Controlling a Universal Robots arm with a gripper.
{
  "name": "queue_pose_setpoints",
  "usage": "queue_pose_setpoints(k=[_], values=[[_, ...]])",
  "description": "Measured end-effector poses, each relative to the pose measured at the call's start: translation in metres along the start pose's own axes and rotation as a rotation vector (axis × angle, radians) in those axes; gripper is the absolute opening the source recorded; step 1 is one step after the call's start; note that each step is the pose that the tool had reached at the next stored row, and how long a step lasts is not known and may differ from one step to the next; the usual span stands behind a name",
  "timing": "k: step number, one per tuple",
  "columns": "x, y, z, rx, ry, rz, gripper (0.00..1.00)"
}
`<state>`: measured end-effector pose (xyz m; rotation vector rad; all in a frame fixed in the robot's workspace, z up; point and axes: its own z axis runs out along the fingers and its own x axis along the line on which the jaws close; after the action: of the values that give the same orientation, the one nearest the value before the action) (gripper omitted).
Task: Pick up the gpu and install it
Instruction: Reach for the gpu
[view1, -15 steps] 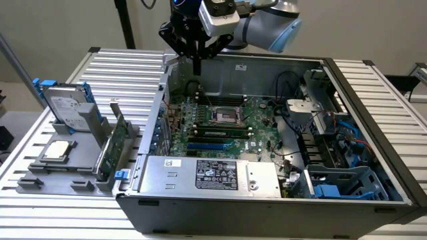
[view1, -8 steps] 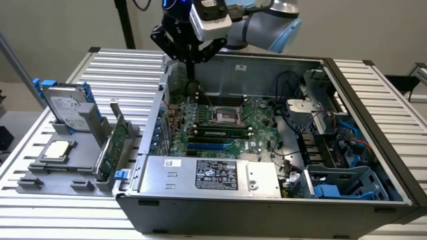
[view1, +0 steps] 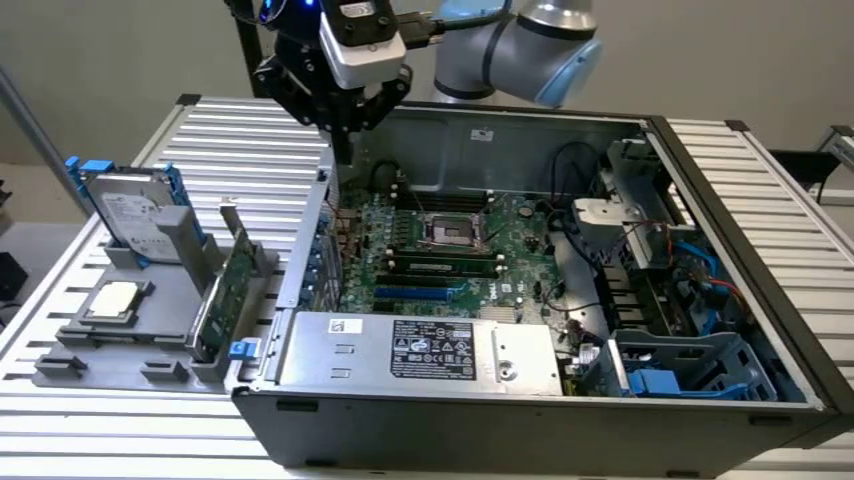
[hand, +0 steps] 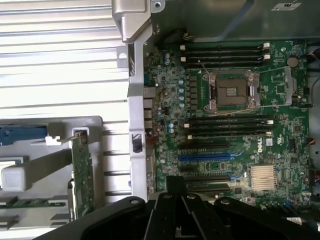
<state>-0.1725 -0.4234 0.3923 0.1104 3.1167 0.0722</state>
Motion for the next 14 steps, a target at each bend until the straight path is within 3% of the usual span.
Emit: queue_pose_setpoints(k=[14], values=[[0.063,-0.0111,0.0036,0.0075,-0.0006,0.000,0.11]])
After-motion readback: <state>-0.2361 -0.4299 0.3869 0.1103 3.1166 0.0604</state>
